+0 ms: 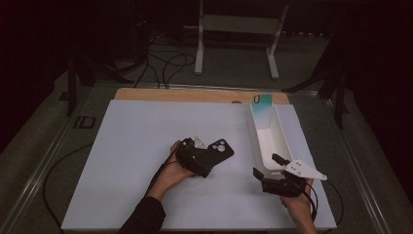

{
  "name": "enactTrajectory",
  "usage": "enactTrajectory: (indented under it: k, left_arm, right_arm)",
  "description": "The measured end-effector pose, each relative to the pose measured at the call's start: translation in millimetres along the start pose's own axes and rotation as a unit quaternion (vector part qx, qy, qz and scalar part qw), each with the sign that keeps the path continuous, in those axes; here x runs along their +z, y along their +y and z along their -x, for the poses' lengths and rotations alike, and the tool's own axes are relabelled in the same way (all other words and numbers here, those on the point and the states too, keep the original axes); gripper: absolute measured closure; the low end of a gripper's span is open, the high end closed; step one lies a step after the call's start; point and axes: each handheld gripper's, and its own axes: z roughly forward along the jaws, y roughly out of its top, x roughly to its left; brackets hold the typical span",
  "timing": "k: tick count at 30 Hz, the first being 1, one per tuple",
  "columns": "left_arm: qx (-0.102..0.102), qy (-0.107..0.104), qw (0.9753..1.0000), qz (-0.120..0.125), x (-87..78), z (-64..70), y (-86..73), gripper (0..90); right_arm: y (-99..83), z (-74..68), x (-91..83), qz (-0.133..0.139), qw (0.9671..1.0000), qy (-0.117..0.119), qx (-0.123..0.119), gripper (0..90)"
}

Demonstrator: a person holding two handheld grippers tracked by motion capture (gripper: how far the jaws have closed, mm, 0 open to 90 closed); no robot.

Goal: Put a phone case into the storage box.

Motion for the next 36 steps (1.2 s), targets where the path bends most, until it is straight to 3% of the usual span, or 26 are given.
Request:
enactTrajectory:
  k: [3, 8, 14, 21, 23, 29, 36]
  left_arm:
    - [-0.009, 0.0, 0.9999, -0.008, 6.0, -1.5, -0.5, 0.2]
    - [-0.005, 0.006, 0.9998, -0.017, 11.6, -1.3, -0.4, 0.2]
    - [-0.01, 0.005, 0.9998, -0.017, 13.3, -2.0, -0.3, 0.2]
    - [-0.007, 0.006, 0.9991, -0.041, 10.3, 0.1, 5.3, 5.7]
    - [-0.002, 0.005, 0.9991, -0.041, 8.6, 0.7, 5.2, 10.9]
    - [-0.001, 0.005, 0.9992, -0.04, 6.7, 2.1, 5.8, 15.2]
    - [-0.016, 0.005, 0.9993, -0.032, 3.4, -0.9, 3.8, 16.7]
  right_arm:
    - [0.2, 0.2, -0.7, 0.001, 1.0, 0.001, 0.001, 10.8]
    - [-0.3, 1.3, -0.2, 0.001, 1.0, -0.001, 0.002, 10.8]
    - [-0.1, 0.0, 0.5, 0.001, 1.0, 0.0, 0.002, 10.8]
    - [0.3, -0.8, -0.1, 0.001, 1.0, 0.001, 0.001, 10.8]
    - [0.3, -0.8, 0.0, 0.001, 1.0, 0.001, 0.001, 10.8]
    - [0.4, -2.5, 1.3, -0.002, 1.0, 0.002, -0.001, 10.8]
    - [0.9, 0.4, -0.6, 0.002, 1.0, -0.001, 0.005, 10.8]
